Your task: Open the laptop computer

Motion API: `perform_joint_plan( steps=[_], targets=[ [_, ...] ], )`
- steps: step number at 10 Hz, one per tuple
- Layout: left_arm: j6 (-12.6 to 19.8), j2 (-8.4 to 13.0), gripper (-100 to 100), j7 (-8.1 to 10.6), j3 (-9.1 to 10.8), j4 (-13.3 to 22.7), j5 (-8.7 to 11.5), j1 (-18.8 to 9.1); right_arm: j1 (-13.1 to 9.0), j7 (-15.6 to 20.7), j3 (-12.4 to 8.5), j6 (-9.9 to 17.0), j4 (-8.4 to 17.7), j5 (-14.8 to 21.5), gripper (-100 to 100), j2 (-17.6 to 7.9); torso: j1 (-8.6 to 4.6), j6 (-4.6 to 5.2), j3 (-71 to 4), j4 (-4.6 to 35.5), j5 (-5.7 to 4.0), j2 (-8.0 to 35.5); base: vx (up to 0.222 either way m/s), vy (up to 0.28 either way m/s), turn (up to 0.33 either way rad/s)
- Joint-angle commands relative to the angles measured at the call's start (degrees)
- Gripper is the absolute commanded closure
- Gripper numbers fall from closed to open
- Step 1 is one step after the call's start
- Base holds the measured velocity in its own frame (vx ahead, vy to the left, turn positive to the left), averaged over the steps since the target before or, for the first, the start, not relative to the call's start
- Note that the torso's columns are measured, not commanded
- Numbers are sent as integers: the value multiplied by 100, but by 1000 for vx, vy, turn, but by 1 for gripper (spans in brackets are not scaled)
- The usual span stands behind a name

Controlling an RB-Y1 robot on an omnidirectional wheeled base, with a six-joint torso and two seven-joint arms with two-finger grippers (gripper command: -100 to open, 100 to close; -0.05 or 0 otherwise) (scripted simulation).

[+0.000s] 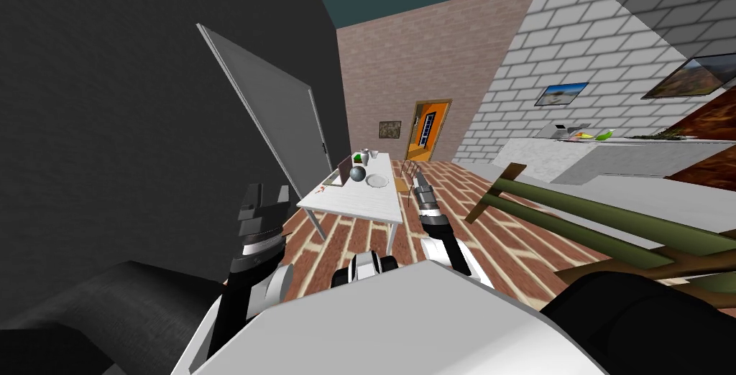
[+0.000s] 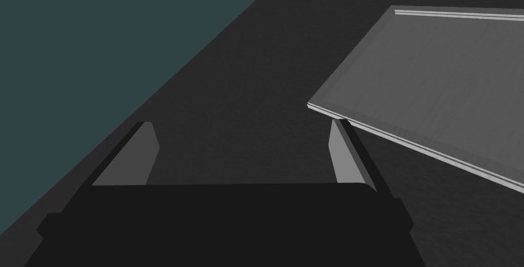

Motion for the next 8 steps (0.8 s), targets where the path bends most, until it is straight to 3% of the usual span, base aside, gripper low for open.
perform_joint_plan(
  steps=[1,3,7,8],
  targets=[
    [95,217,-100,12,-102,354,39,-276,0,0,0,0,0,0,0,0,0,-1,-3,6,0,6,15,9,-34],
    [145,293,-100,13,-150,526,54,-419,0,0,0,0,0,0,0,0,-2,0,-4,8,-1,9,14,5,-36],
    [381,580,-100,16,-380,1256,125,-1102,0,0,0,0,0,0,0,0,0,1,-5,7,0,6,14,6,-54],
    [381,580,-100,16,-380,1346,125,-1102,0,0,0,0,0,0,0,0,1,-1,-5,7,0,6,17,10,-11]
  ],
)
